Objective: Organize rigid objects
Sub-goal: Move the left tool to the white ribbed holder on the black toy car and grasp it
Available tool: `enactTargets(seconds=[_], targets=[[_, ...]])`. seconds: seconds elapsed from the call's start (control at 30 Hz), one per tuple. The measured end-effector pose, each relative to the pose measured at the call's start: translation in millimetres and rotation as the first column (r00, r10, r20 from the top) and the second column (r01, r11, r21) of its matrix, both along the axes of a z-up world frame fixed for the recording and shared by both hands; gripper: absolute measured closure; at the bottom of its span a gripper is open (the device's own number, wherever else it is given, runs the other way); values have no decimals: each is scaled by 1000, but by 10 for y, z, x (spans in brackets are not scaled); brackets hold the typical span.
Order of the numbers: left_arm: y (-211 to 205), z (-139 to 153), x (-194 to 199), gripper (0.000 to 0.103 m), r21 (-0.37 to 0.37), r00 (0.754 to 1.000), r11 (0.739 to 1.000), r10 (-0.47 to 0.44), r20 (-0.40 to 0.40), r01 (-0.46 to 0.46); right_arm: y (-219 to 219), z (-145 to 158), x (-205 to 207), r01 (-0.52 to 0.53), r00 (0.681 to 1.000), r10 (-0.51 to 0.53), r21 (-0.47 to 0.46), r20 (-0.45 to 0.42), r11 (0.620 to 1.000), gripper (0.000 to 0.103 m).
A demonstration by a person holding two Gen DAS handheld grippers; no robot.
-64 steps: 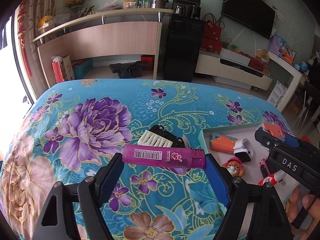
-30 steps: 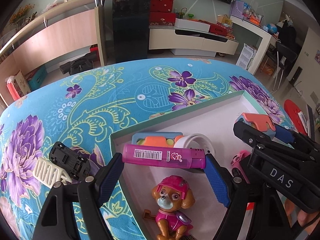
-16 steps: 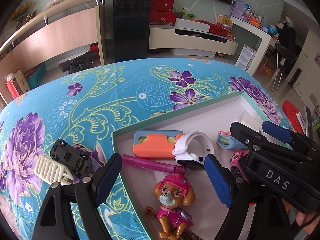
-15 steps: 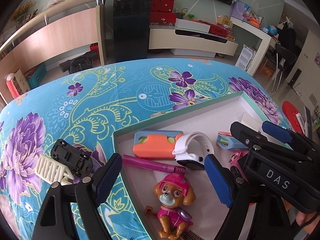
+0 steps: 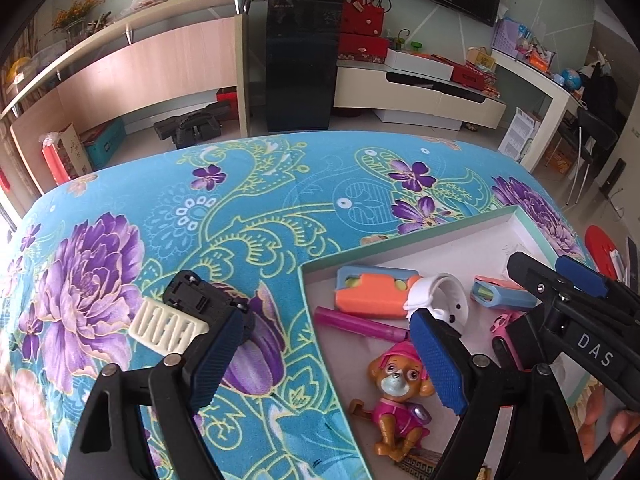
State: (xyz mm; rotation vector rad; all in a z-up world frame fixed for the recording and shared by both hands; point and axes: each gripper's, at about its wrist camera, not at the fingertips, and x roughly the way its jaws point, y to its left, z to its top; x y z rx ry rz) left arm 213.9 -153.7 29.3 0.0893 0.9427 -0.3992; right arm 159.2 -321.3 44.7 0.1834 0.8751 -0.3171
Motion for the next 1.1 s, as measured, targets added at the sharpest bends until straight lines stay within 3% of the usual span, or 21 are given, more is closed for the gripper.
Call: enactTargets(seconds=[0.13,0.3,0.37,0.53,0.63,0.97,1.1], targets=[[208,-1,50,13,17,997,997,72,-2,-72,122,-46,65,-41,999,42,7,-21,999,31],[473,-25,110,1,39,986,985,166,-9,-166,372,-114,162,-113,992,112,-17,-58,993,31],[574,-32,128,1,42,980,980,197,-12,-196,462,-119,182,-137,989,135,-32,-62,990,19],[809,-85,179,0,49,961,961,273,-36,-271,631,-118,216,-183,982,180,-48,-64,982,18],[932,-117,191,0,52,951,951,308,-43,-305,715,-117,234,-197,979,193,-64,-66,978,7],[1375,-155,184,0,12,913,915,404,-66,-404,999,-52,298,-228,973,225,-64,-39,972,6],[1459,-159,178,0,2,908,910,414,-67,-414,1140,-38,335,-232,972,229,-77,-43,970,6]])
